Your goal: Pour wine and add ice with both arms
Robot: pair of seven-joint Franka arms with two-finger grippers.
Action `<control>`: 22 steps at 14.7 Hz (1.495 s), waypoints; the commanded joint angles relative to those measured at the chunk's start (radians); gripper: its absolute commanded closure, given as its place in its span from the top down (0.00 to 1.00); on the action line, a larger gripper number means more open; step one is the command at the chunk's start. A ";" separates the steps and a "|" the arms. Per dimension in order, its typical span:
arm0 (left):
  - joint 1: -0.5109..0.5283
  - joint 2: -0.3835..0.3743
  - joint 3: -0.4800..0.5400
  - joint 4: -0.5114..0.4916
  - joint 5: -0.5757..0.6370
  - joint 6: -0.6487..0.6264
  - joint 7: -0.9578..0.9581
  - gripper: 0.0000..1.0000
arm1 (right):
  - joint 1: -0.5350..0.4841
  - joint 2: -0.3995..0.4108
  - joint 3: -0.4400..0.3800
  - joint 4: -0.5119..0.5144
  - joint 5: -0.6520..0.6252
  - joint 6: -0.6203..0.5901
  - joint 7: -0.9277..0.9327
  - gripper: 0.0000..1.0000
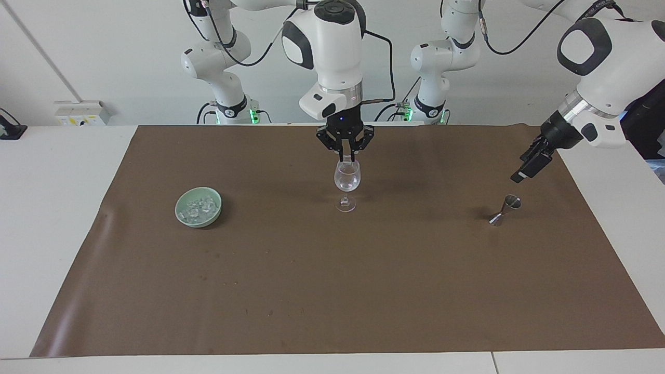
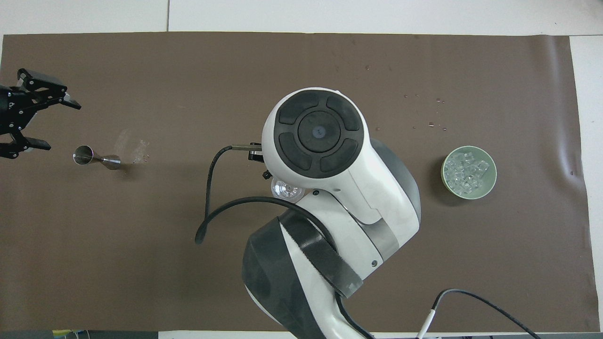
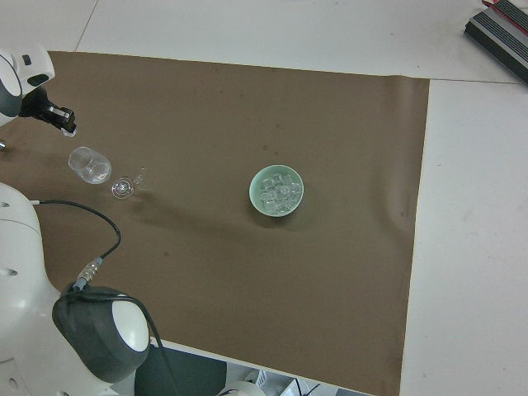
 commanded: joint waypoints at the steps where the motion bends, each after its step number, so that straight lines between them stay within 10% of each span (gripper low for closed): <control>1: -0.026 -0.017 0.023 0.019 0.065 -0.058 0.203 1.00 | 0.006 -0.002 -0.002 -0.043 -0.007 0.065 0.020 0.00; 7: -0.026 -0.049 0.010 0.031 0.140 -0.148 0.526 1.00 | 0.025 -0.075 0.000 -0.229 -0.009 0.174 0.021 0.00; 22: -0.026 -0.129 -0.022 0.003 0.217 -0.226 0.749 1.00 | 0.039 -0.103 0.000 -0.300 -0.007 0.209 0.033 0.10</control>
